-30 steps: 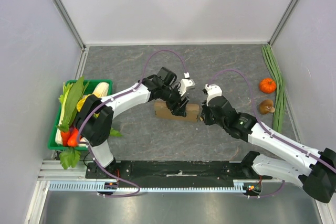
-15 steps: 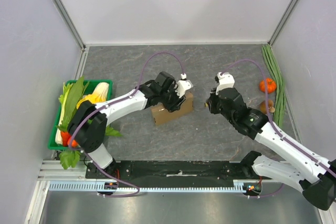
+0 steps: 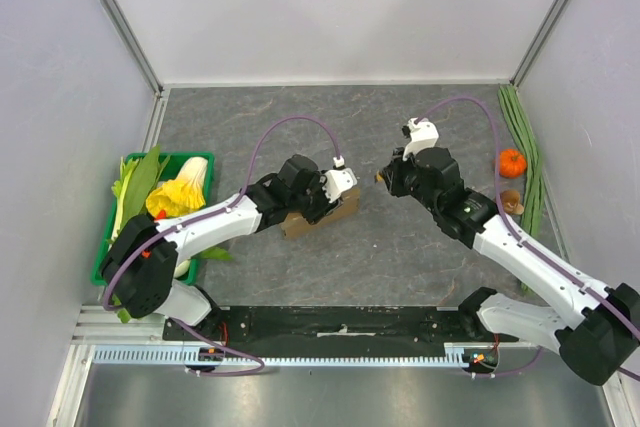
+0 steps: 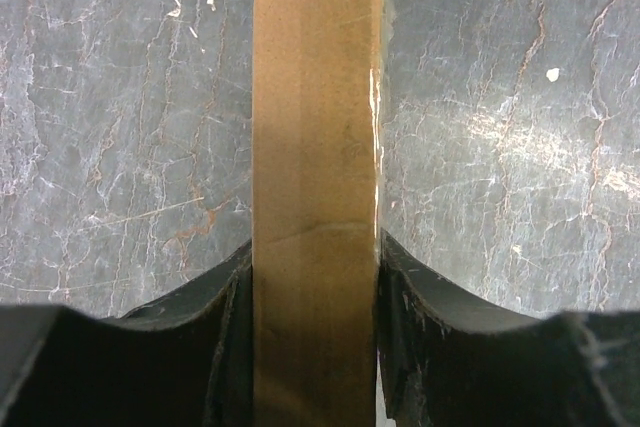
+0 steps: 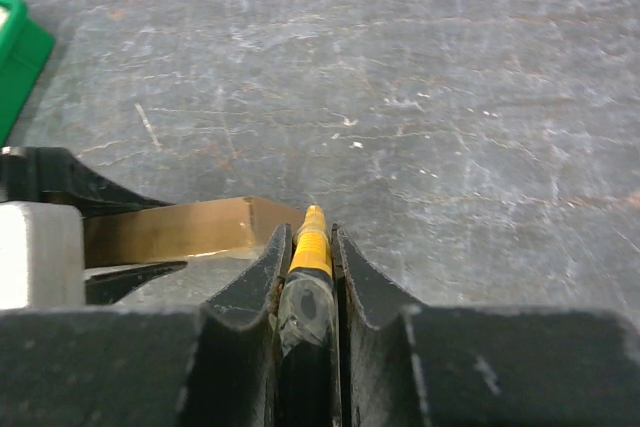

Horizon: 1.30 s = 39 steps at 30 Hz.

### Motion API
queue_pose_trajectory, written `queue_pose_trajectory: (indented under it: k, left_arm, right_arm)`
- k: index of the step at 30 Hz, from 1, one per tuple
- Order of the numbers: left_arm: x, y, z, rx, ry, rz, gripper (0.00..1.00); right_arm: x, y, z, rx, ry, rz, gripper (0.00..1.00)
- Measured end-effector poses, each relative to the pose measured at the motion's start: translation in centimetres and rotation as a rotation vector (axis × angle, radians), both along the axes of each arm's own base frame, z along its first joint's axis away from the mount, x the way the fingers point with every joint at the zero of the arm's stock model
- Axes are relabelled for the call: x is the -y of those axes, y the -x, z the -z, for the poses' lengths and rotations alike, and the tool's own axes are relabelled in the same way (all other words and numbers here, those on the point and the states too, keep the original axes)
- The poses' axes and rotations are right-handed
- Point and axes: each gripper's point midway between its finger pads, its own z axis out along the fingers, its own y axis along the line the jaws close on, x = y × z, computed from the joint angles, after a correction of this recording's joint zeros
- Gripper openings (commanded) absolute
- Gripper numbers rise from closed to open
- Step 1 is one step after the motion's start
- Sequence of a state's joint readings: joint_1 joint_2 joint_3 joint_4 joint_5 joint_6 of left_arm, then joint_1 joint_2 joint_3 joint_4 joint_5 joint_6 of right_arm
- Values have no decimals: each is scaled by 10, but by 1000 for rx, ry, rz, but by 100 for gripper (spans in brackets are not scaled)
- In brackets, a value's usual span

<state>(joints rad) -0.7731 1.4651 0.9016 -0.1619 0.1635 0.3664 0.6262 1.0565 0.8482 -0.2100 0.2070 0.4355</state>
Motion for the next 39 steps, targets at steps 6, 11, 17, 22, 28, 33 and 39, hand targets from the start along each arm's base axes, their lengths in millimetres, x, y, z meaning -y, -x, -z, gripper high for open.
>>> queue_pose_trajectory:
  k: [6, 11, 17, 22, 28, 33, 39]
  left_arm:
    - [1, -1, 0, 1, -1, -2, 50]
    - [3, -3, 1, -4, -6, -3, 50]
    - [4, -4, 1, -5, -7, -4, 50]
    - [5, -5, 2, -5, -7, -4, 50]
    - [5, -6, 2, -4, -6, -4, 50]
    - [5, -6, 2, -4, -5, -4, 50]
    - [5, -6, 2, -4, -6, -4, 50]
  right_arm:
    - [-21, -3, -8, 17, -35, -92, 0]
    - [-33, -6, -21, 42, -60, -142, 0]
    - [-43, -7, -18, 28, -62, -181, 0]
    - [-46, -10, -5, -3, -45, -189, 0]
    - [-48, -12, 5, -24, -28, -193, 0]
    - [-47, -12, 4, -21, -23, -195, 0]
    - [-47, -13, 4, -19, -20, -195, 0]
